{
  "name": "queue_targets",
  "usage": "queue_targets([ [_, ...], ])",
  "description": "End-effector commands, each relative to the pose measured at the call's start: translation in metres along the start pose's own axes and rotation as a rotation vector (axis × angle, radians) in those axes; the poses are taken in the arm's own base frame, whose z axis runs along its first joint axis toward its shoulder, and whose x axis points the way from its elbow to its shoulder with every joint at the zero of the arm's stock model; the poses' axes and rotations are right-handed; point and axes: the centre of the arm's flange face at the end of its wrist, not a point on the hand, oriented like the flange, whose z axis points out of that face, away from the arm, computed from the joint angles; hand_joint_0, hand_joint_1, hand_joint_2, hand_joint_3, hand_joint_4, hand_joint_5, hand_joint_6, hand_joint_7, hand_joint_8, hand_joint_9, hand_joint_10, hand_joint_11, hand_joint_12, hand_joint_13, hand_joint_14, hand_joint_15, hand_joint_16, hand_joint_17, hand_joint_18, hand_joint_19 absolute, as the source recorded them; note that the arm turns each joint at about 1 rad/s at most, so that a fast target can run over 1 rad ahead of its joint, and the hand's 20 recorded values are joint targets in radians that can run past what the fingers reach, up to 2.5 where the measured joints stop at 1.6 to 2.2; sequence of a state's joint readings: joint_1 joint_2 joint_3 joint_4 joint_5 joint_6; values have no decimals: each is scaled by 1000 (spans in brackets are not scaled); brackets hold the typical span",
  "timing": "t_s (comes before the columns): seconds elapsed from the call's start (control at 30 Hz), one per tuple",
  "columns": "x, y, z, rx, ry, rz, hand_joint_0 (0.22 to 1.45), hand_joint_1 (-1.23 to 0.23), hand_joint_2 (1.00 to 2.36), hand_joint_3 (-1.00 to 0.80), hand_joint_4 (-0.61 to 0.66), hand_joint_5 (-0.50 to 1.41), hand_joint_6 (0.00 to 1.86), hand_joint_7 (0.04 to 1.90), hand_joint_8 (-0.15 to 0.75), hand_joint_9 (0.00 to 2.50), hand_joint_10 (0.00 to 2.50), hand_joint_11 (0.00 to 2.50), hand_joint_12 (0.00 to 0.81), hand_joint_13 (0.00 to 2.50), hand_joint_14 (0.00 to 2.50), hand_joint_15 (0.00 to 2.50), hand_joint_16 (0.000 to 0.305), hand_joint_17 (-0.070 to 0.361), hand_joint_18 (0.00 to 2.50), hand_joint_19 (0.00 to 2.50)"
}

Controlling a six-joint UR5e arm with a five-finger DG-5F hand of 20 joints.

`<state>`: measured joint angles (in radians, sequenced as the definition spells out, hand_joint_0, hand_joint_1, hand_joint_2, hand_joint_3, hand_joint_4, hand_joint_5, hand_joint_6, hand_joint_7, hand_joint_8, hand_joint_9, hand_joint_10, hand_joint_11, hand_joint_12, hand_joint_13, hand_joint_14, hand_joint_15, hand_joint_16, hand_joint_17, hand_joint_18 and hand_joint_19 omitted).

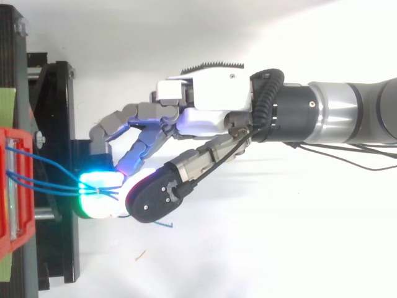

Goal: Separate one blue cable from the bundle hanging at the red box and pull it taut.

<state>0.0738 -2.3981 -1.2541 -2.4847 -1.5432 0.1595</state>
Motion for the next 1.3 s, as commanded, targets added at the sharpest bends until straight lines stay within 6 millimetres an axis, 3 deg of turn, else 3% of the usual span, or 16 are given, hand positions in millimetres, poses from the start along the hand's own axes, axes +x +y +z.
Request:
queue_targets([
  [0.0,-1,1,0,2,-2,0,603,-695,1012,-330,99,-196,787,935,252,827,17,558,330,790,19,507,43,96,630,527],
  [0.4,-5,6,1,6,5,-1,584,-696,1004,-454,107,-188,848,946,259,860,20,601,334,815,19,530,43,96,657,534],
  [0.67,-5,11,0,8,8,-3,624,-779,1015,-298,25,-193,873,1012,257,854,19,629,333,822,19,542,43,96,661,549],
  [0.9,-3,19,-3,35,5,-10,665,-889,1001,-495,63,-193,896,969,252,868,20,643,328,835,20,544,42,94,697,533],
  [1.1,-4,23,-4,43,3,-15,676,-900,1000,-500,65,-185,896,977,255,903,22,644,327,863,20,552,41,93,731,530],
  [1.27,-6,23,-4,42,0,-16,547,-904,1000,-500,83,-180,898,962,262,919,22,664,334,875,21,563,43,96,753,553],
])
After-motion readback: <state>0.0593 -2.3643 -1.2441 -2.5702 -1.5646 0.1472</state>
